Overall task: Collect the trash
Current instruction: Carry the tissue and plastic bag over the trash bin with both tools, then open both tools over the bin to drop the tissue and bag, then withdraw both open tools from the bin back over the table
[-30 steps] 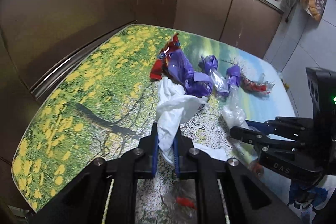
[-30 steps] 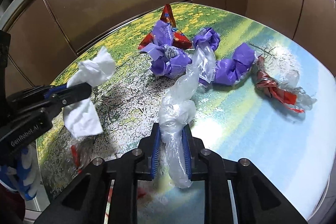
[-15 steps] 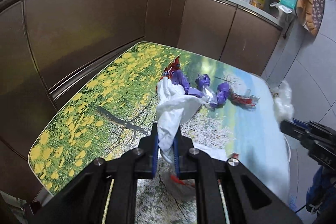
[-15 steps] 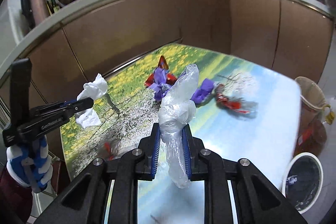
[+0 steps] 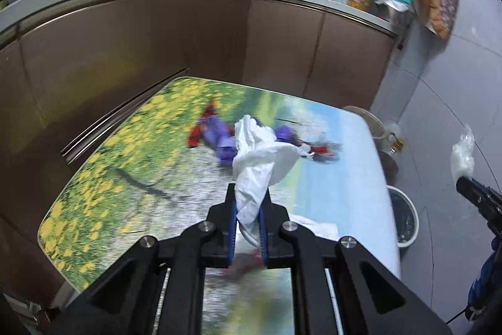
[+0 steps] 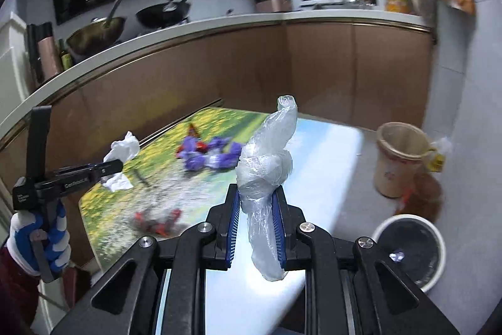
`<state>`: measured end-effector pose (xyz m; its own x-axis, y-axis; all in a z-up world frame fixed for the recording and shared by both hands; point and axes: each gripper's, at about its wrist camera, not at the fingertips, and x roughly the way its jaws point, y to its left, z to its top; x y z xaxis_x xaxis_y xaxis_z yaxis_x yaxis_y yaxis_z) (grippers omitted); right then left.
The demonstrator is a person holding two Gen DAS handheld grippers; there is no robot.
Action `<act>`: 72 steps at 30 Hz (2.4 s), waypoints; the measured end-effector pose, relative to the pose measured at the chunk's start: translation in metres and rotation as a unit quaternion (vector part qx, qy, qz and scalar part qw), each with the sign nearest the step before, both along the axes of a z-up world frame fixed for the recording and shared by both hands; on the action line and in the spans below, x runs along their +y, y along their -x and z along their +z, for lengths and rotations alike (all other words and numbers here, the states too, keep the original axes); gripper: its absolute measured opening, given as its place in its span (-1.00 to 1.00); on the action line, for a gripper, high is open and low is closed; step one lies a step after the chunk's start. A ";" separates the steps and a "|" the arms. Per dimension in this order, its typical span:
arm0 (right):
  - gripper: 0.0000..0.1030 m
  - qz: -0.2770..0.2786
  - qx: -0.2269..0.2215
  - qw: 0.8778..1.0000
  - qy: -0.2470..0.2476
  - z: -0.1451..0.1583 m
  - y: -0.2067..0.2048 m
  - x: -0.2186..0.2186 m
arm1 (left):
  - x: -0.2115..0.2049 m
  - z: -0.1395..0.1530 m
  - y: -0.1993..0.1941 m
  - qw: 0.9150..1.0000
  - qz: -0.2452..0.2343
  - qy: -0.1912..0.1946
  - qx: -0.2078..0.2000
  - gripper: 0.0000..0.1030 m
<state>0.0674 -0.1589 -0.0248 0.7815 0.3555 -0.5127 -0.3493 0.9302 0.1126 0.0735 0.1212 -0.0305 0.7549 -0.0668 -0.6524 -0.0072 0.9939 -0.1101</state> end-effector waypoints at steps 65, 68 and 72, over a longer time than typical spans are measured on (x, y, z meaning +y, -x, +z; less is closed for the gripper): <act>0.04 -0.305 0.135 0.943 0.001 -0.159 -0.106 -0.240 | -0.397 -0.063 -0.151 0.965 -0.259 -0.034 -0.007 0.02; 0.05 -0.299 0.113 0.948 0.004 -0.135 -0.095 -0.228 | -0.375 -0.038 -0.134 0.969 -0.240 -0.037 -0.040 0.02; 0.08 -0.297 0.074 0.952 0.002 -0.095 -0.077 -0.212 | -0.342 -0.006 -0.110 0.973 -0.215 -0.040 -0.070 0.02</act>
